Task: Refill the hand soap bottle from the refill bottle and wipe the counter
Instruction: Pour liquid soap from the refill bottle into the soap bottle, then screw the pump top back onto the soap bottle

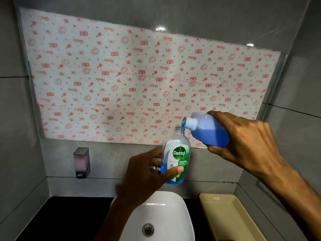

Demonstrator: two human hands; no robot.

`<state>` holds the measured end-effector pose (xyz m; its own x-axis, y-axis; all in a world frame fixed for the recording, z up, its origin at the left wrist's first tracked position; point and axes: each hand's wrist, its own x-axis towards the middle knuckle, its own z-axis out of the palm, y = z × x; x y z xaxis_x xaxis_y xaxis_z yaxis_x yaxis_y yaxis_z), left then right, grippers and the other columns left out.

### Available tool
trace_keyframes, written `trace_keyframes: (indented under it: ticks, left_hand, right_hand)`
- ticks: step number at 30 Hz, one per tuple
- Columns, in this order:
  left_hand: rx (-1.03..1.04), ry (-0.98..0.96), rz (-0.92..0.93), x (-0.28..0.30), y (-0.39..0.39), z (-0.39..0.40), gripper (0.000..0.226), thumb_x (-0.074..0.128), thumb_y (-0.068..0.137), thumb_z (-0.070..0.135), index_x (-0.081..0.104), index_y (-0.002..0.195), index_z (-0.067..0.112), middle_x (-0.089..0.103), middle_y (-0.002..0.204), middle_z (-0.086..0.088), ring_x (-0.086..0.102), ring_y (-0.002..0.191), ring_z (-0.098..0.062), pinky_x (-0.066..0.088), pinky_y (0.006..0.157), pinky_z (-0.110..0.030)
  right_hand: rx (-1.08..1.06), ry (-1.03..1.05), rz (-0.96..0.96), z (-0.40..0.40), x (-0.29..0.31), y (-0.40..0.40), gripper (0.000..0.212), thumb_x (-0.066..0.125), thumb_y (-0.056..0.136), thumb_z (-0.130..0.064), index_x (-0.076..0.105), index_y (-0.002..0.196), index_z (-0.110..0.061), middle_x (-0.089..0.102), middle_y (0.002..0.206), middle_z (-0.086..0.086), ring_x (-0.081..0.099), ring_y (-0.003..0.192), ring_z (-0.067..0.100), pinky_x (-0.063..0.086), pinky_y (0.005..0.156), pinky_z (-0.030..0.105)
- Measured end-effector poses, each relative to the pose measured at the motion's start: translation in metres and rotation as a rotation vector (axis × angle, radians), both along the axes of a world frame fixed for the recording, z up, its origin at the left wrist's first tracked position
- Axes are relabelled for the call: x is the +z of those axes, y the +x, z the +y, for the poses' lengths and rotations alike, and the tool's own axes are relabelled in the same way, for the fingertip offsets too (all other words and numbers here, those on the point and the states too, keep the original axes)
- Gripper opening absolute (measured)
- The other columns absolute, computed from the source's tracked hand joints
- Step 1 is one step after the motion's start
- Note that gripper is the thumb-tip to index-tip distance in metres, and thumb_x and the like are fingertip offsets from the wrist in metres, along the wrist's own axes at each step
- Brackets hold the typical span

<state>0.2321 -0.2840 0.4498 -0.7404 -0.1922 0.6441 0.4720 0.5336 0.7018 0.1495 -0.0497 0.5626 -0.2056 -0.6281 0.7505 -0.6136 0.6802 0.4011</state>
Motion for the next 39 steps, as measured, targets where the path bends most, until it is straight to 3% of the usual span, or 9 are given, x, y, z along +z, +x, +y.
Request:
trace_keyframes:
  ticks: [13,21,26,31,36,39]
  left_hand:
    - [-0.008,-0.027,-0.01,0.003,0.004,-0.001,0.042,0.067,0.062,0.073,0.052,0.097,0.054,0.057,0.087,0.057,0.065,0.089,0.021,0.052,0.064,-0.001]
    - [-0.021,-0.012,-0.018,-0.002,0.004,-0.003,0.041,0.067,0.064,0.074,0.054,0.097,0.053,0.061,0.089,0.053,0.068,0.09,0.017,0.054,0.064,-0.004]
    - [-0.03,0.041,-0.023,-0.016,0.002,-0.003,0.042,0.071,0.064,0.072,0.058,0.097,0.05,0.067,0.094,0.045,0.07,0.09,0.012,0.057,0.063,-0.009]
    - [-0.013,0.063,-0.065,-0.043,0.001,-0.003,0.045,0.079,0.07,0.063,0.065,0.104,0.037,0.074,0.1,0.025,0.073,0.09,0.004,0.06,0.069,-0.013]
    - [0.007,0.078,-0.174,-0.094,0.007,-0.009,0.042,0.085,0.073,0.05,0.063,0.109,0.043,0.074,0.101,0.024,0.072,0.092,0.005,0.057,0.078,-0.01]
    - [0.067,0.022,-0.272,-0.149,0.014,-0.015,0.045,0.084,0.075,0.048,0.057,0.111,0.047,0.068,0.103,0.03,0.064,0.1,0.008,0.049,0.082,-0.003]
  right_hand:
    - [-0.006,0.004,0.002,-0.001,0.0,0.001,0.082,0.095,0.056,-0.039,0.064,0.124,-0.006,0.077,0.096,0.014,0.071,0.065,0.037,0.061,0.053,0.046]
    - [0.004,-0.017,-0.025,-0.002,-0.006,0.002,0.079,0.091,0.061,-0.042,0.062,0.127,-0.011,0.077,0.099,0.009,0.071,0.068,0.034,0.06,0.053,0.043]
    - [0.058,-0.094,-0.093,-0.007,-0.023,0.003,0.067,0.083,0.069,-0.046,0.064,0.124,-0.013,0.076,0.095,0.005,0.07,0.065,0.034,0.057,0.051,0.038]
    - [0.142,-0.221,-0.346,-0.012,-0.061,-0.006,0.067,0.086,0.069,-0.049,0.062,0.124,-0.02,0.074,0.097,0.0,0.07,0.076,0.025,0.058,0.061,0.036]
    - [0.221,-0.374,-0.677,-0.013,-0.128,-0.02,0.065,0.082,0.065,-0.063,0.062,0.115,-0.026,0.064,0.104,-0.014,0.058,0.089,0.001,0.046,0.074,0.008]
    - [0.182,-0.379,-0.865,-0.004,-0.188,-0.024,0.062,0.083,0.06,-0.064,0.06,0.107,-0.032,0.061,0.1,-0.022,0.058,0.09,-0.008,0.041,0.076,0.003]
